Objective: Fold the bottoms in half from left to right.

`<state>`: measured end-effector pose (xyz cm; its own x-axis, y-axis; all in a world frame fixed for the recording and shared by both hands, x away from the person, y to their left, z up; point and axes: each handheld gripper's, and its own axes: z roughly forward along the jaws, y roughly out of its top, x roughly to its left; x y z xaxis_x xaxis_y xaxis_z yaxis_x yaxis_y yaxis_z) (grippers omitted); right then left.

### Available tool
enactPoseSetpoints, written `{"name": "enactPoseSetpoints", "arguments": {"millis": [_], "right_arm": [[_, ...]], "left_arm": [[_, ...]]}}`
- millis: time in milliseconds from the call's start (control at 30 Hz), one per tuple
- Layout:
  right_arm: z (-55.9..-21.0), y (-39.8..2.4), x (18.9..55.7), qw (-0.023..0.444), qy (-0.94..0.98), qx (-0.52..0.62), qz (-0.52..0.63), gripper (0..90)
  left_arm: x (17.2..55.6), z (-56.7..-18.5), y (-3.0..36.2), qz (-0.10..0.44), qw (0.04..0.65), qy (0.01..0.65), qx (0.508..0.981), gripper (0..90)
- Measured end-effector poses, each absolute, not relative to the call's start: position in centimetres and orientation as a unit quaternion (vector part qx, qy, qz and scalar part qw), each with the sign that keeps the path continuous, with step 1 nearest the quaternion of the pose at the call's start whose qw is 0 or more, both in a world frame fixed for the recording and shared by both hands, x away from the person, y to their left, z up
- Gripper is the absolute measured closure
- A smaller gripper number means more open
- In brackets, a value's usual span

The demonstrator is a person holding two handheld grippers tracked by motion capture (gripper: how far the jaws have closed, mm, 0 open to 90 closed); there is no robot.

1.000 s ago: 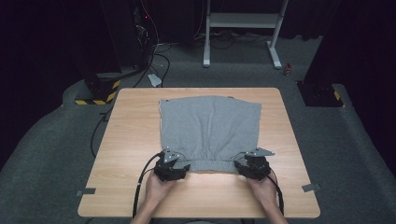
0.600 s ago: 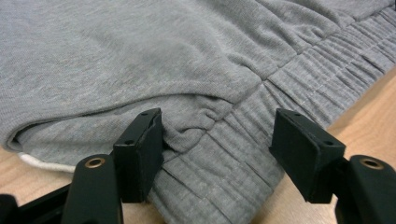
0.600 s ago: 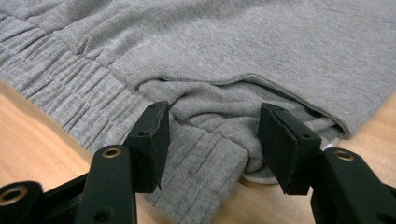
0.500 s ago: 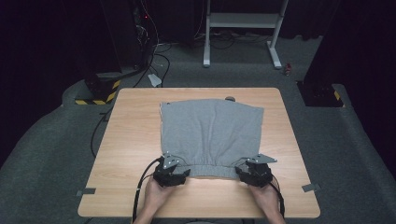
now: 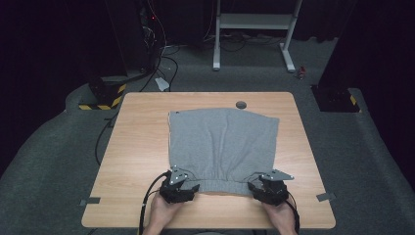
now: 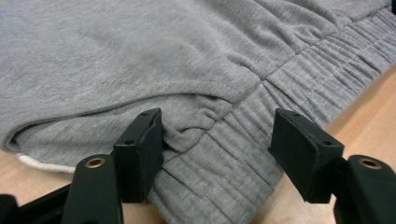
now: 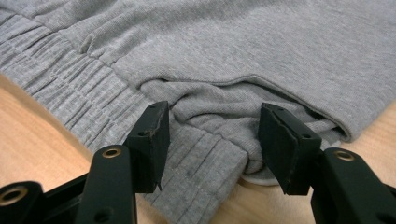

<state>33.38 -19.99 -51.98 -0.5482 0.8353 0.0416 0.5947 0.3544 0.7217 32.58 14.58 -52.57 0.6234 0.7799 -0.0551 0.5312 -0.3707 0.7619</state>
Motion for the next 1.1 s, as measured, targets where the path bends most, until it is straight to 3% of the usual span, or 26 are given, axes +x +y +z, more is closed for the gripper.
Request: {"name": "enactPoseSetpoints", "arguments": {"millis": [667, 1100], "right_arm": [[-51.9, -20.4, 30.6, 0.164, 0.806, 0.448, 0.351, 43.9], [-51.4, -20.8, 30.6, 0.147, 0.804, 0.45, 0.36, 45.0]], "left_arm": [[29.2, -52.5, 14.1, 0.153, 0.39, 0.403, 0.814, 34.3], [28.9, -51.8, 14.0, 0.145, 0.389, 0.407, 0.814, 31.5]]}}
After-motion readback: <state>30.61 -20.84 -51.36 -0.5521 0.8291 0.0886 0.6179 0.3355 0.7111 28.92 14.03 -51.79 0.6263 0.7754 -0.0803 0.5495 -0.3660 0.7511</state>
